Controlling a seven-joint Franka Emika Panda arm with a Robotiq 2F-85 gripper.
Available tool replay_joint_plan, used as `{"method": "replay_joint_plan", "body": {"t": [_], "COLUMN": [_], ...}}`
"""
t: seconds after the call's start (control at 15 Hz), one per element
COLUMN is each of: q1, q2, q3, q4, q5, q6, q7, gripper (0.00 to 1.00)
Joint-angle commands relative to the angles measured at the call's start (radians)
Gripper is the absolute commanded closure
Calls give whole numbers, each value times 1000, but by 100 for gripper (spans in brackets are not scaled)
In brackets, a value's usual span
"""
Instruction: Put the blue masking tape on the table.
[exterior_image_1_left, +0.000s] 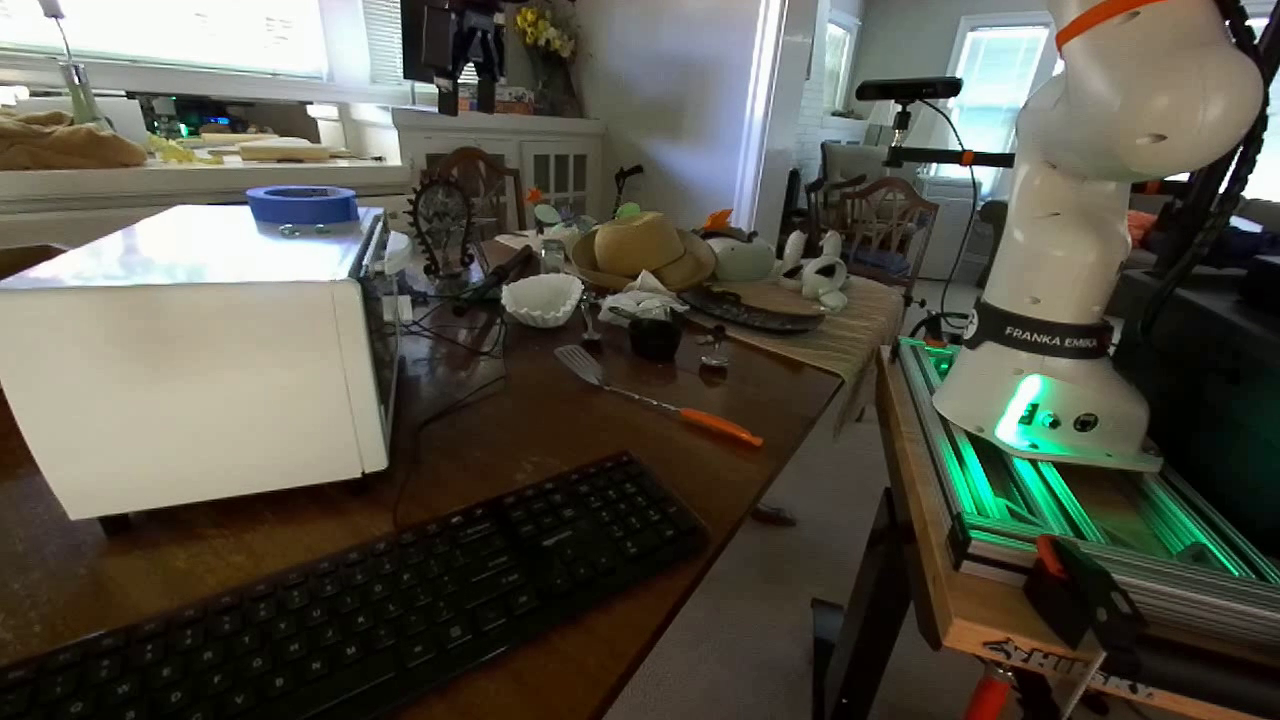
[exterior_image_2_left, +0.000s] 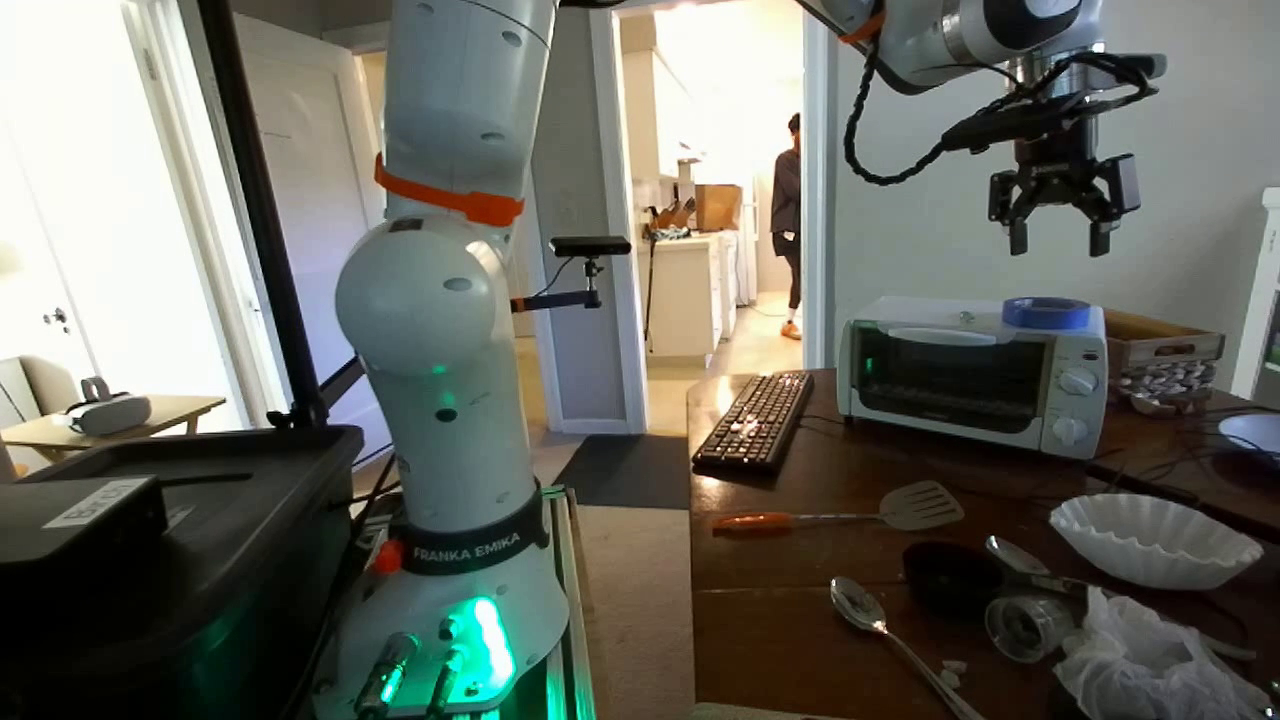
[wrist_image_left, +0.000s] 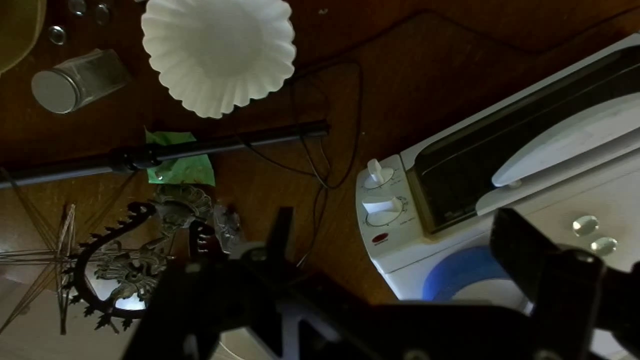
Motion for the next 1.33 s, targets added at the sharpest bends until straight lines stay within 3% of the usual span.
{"method": "replay_joint_plan", "body": {"t": [0.0, 0.53, 0.67, 1.27], "q1": [7, 3, 22, 43], "q2": [0, 0, -21, -96], "q3": [-7, 1, -4, 11], "q4": [3, 6, -33, -214], "q5": [2, 20, 2, 32], "q6": [-4, -30, 13, 97], "q7": [-2, -28, 45, 64], "gripper": [0, 0, 0, 0]}}
